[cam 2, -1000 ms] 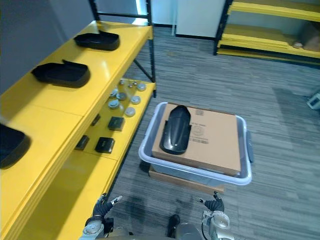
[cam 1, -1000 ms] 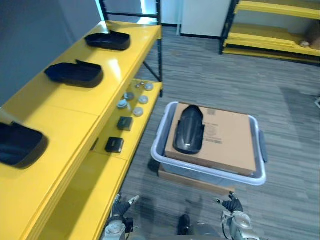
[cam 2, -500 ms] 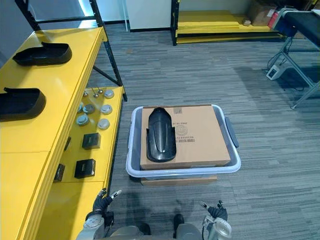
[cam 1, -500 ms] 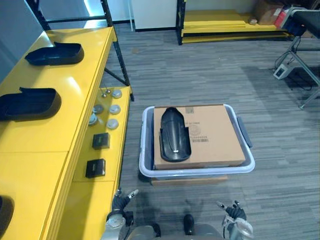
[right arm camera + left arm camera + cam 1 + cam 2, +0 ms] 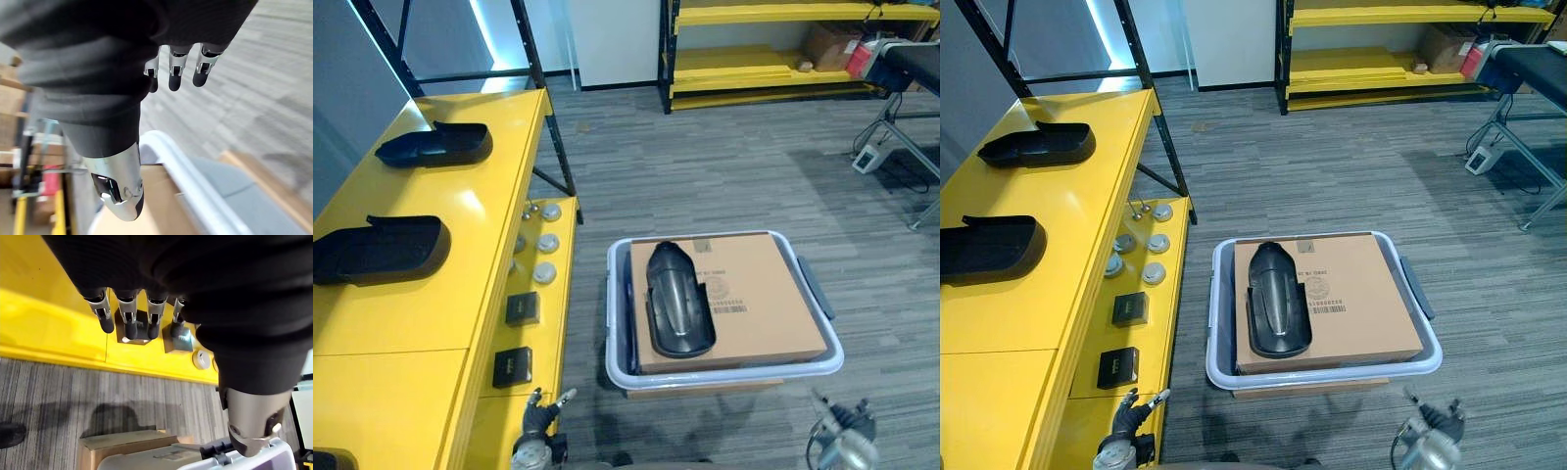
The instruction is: Walk over and take plastic housings, then place them on the shelf
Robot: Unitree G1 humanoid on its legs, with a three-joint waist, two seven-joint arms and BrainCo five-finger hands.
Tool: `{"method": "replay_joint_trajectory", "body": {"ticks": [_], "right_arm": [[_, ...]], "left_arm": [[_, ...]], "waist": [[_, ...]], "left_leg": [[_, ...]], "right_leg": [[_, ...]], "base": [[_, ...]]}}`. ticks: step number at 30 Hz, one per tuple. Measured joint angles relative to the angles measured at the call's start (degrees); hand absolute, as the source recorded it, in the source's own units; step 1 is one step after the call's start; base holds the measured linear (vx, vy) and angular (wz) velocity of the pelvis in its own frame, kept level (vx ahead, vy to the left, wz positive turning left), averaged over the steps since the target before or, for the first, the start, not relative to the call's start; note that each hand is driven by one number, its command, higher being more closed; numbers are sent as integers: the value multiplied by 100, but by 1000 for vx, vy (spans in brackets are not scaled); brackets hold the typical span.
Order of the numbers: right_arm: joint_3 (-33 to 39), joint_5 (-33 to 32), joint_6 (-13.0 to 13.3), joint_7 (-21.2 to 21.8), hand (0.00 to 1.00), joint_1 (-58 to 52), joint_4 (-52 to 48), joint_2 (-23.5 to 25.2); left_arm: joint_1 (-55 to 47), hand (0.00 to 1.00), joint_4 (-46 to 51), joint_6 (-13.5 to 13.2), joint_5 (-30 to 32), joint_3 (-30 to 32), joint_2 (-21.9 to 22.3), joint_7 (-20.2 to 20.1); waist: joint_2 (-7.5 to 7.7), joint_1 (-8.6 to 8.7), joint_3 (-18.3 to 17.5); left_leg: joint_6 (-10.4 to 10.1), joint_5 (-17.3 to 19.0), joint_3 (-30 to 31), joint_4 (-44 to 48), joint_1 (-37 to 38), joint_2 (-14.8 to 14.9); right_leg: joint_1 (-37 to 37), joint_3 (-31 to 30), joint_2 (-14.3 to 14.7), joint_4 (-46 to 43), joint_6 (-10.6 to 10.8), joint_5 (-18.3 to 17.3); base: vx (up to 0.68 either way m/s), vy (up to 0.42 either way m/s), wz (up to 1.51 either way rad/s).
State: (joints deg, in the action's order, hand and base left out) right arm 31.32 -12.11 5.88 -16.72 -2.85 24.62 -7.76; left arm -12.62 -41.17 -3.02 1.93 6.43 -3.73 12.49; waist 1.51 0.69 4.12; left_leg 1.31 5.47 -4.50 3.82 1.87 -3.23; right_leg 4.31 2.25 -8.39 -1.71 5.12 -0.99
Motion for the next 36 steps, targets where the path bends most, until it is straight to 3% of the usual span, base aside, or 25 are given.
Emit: {"method": "replay_joint_trajectory", "body": {"ticks": [6, 12, 19, 29, 32, 34, 35, 36], "right_arm": [[-1243, 473, 218, 37, 0, 348, -1340, 0], [-1883, 1323, 138, 209, 0, 441, -1421, 3], [-2066, 2274, -457, 123, 0, 1050, -59, 3], [-2035, 2399, -722, -295, 0, 2400, 1411, 47], [-1874, 2389, -801, -400, 0, 3066, 1989, 42], [-1716, 2364, -880, -498, 0, 3518, 2404, 32], [-1641, 2339, -888, -596, 100, 3616, 2468, 34], [-1587, 2327, -890, -684, 100, 3695, 2530, 7]], "left_arm": [[-50, 0, -16, -11, -1, -218, 34, -16], [-71, 0, -20, -22, 29, -260, 148, -123], [-99, 0, -14, -86, 46, -395, 136, -113], [103, 0, 39, -191, 41, -467, 113, 23], [241, 0, 89, -192, 37, -511, 114, 51], [274, 0, 189, -226, 21, -603, 114, 148], [274, 0, 247, -238, 10, -615, 112, 169], [280, 0, 256, -248, -18, -625, 109, 200]], "waist": [[7, -20, 11], [-23, -147, 37], [-51, -166, 197], [-46, -342, 595], [-79, -479, 830], [-105, -481, 1037], [-110, -481, 1104], [-109, -488, 1122]], "left_leg": [[42, -26, 135, 29, -47, 10], [102, -256, 321, -189, -147, -31], [35, -781, 767, -790, -212, -49], [149, -878, 900, -729, -615, -161], [150, -878, 920, -657, -755, -175], [150, -878, 1002, -560, -853, -186], [150, -878, 1039, -551, -871, -183], [149, -878, 1070, -527, -947, -185]], "right_leg": [[-15, 143, 30, 45, 13, -10], [-78, 398, 19, 173, 54, -115], [-273, 765, 24, 118, 69, -139], [-478, 883, -52, 206, 91, -4], [-573, 891, -69, 204, 95, 34], [-580, 952, -74, 203, 78, 99], [-583, 979, -67, 203, 49, 123], [-638, 1010, -66, 195, 27, 152]], "base": [[-83, -44, 3], [-117, -75, 10], [-111, -43, 30], [7, 8, 9], [16, 5, 12], [-3, 9, 22], [-14, 12, 18], [-9, 17, 13]]}}
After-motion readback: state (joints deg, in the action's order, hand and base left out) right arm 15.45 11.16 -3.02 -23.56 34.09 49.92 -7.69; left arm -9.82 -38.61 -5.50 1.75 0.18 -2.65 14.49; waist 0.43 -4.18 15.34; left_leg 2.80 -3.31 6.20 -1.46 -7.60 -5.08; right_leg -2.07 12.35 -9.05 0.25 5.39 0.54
